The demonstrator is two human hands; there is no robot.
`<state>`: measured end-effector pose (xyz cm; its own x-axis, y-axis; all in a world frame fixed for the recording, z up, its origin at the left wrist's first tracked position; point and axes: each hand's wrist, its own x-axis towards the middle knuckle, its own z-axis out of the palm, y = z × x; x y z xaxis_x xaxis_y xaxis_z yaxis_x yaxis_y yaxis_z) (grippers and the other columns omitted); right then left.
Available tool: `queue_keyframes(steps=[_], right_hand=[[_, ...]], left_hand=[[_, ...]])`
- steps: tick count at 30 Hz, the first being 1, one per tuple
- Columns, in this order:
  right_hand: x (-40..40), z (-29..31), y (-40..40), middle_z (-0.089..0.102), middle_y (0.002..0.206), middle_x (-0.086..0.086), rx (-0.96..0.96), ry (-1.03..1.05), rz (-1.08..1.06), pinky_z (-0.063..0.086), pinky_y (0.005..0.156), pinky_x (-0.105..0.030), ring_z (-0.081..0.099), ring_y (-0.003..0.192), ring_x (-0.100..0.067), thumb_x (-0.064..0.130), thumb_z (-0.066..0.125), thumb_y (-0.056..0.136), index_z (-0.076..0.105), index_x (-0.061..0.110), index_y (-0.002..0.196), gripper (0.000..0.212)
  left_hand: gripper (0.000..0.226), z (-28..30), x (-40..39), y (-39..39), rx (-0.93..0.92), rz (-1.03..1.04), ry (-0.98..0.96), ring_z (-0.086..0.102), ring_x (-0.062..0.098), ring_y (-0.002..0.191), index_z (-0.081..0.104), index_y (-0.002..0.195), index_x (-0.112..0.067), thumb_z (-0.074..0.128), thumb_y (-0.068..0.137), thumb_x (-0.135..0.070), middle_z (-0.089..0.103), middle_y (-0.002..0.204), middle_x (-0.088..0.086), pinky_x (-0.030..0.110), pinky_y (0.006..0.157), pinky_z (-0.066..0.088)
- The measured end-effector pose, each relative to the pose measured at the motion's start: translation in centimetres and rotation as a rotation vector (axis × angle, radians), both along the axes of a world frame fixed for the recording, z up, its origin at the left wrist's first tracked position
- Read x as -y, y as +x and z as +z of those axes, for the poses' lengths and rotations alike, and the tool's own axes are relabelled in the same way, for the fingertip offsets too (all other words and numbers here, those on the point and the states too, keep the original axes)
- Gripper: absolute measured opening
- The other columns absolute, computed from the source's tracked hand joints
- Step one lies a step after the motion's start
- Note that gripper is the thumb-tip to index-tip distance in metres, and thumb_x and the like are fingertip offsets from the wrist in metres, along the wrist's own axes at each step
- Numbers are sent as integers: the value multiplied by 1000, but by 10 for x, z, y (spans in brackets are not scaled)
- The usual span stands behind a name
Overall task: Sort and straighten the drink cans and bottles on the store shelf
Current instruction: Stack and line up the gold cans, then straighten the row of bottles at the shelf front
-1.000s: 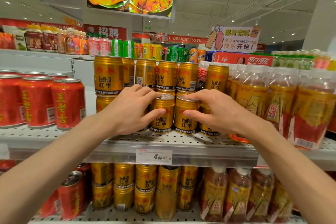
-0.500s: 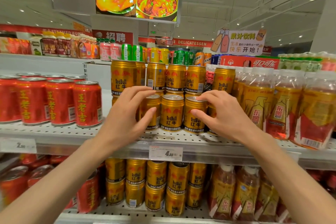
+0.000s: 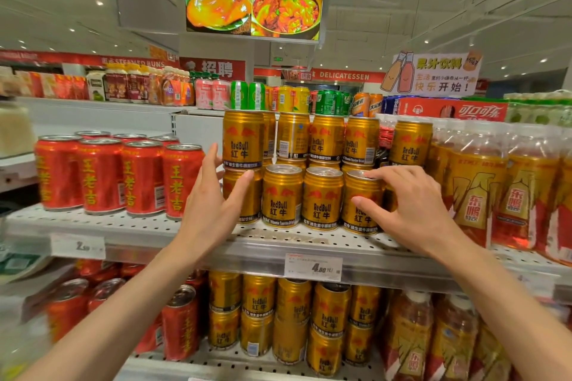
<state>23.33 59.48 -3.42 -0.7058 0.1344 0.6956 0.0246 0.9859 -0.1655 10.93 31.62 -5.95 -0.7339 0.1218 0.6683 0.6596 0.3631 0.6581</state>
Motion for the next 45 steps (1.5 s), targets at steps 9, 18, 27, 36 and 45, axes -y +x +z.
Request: queue_keyframes(steps=[9, 18, 27, 36, 45], right_hand=[[-3, -6, -4, 64, 123, 9, -60, -13, 12, 27, 114, -57, 47, 125, -18, 74, 44, 79, 64, 28, 122, 66], [-2, -14, -6, 58, 135, 4, -147, -5, 14, 29, 112, -60, 39, 133, -18, 68, 52, 81, 66, 27, 121, 58], [19, -49, 27, 10, 169, 4, -212, -218, 84, 11, 123, -41, 0, 155, -9, 42, 70, 89, 51, 25, 145, 61], [65, -102, 101, 71, 115, 10, -261, -787, 226, 54, 86, -17, 68, 105, -10, 27, 67, 89, 70, 29, 109, 21], [32, -184, 134, 76, 87, 4, 122, -1056, -5, 54, 70, -20, 69, 81, -11, 25, 67, 93, 69, 31, 107, 15]], left_hand=[[60, -3, -8, -4, -52, 17, 48, 49, 12, 132, 32, 151, -32, 54, 98, -51, 49, 147, -9, 51, 108, 45], [52, -3, -7, 3, -49, -6, 41, 54, 10, 126, 33, 150, -38, 50, 102, -45, 55, 138, -16, 47, 108, 46], [54, -30, 13, 40, -96, 31, 118, 52, 13, 126, 43, 143, -25, 66, 95, -27, 53, 138, -3, 40, 106, 47], [35, -89, 19, 95, 41, -176, 181, 64, 5, 103, 59, 123, -32, 66, 89, -27, 68, 108, -14, 9, 83, 46], [25, -161, -18, 111, 503, -373, 111, 66, 13, 94, 63, 116, -31, 67, 93, -24, 71, 96, -9, 35, 88, 55]])
